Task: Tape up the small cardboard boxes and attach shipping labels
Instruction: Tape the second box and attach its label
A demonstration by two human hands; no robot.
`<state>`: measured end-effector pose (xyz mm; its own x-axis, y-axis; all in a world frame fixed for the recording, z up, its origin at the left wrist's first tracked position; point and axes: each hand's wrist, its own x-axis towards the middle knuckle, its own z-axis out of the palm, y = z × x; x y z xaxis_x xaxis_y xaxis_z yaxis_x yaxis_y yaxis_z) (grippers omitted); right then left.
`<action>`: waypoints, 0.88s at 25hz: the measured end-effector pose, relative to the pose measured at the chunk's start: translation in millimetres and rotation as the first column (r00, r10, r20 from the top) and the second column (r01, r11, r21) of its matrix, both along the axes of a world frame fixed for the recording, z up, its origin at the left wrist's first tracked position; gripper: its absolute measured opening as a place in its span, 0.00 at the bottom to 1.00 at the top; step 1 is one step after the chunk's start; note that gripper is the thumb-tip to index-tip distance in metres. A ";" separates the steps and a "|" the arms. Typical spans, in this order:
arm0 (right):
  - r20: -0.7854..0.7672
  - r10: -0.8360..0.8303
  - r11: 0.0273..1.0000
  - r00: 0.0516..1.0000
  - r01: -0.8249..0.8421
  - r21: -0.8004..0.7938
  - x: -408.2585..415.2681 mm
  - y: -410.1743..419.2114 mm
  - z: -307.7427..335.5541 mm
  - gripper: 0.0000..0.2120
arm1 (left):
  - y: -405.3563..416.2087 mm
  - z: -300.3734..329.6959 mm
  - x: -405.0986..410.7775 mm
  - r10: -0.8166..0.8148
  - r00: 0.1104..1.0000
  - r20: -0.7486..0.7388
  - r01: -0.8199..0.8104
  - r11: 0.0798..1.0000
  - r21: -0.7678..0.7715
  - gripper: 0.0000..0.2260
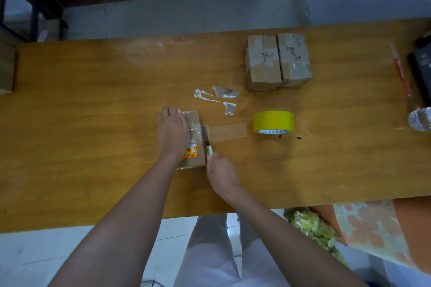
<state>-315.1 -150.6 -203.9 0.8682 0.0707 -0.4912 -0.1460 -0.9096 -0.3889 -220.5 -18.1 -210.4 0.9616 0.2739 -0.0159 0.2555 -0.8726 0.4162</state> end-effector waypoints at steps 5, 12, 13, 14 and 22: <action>0.043 -0.196 0.980 0.980 0.195 0.025 -23.7 -1.1 6.8 0.15 | 3.7 0.0 -1.6 0.011 1.000 0.013 -0.010 0.996 -0.083 0.15; 0.285 -0.167 0.984 0.944 0.179 -0.013 102.2 -19.4 5.5 0.18 | 14.8 1.4 -4.6 0.034 0.999 0.028 -0.026 0.969 -0.246 0.15; 0.296 -0.141 0.987 0.945 0.157 -0.029 120.2 -22.1 1.6 0.18 | 14.6 1.5 -4.5 0.032 0.999 0.035 -0.022 0.969 -0.246 0.15; 0.296 -0.112 0.990 0.949 0.132 -0.048 135.4 -24.8 -1.4 0.18 | 14.7 1.4 -4.3 0.031 0.999 0.038 -0.020 0.968 -0.249 0.15; 0.341 -0.308 0.949 0.888 0.263 0.173 128.7 -25.1 7.8 0.16 | 16.5 0.1 -3.3 0.036 0.999 0.026 -0.028 0.958 -0.284 0.15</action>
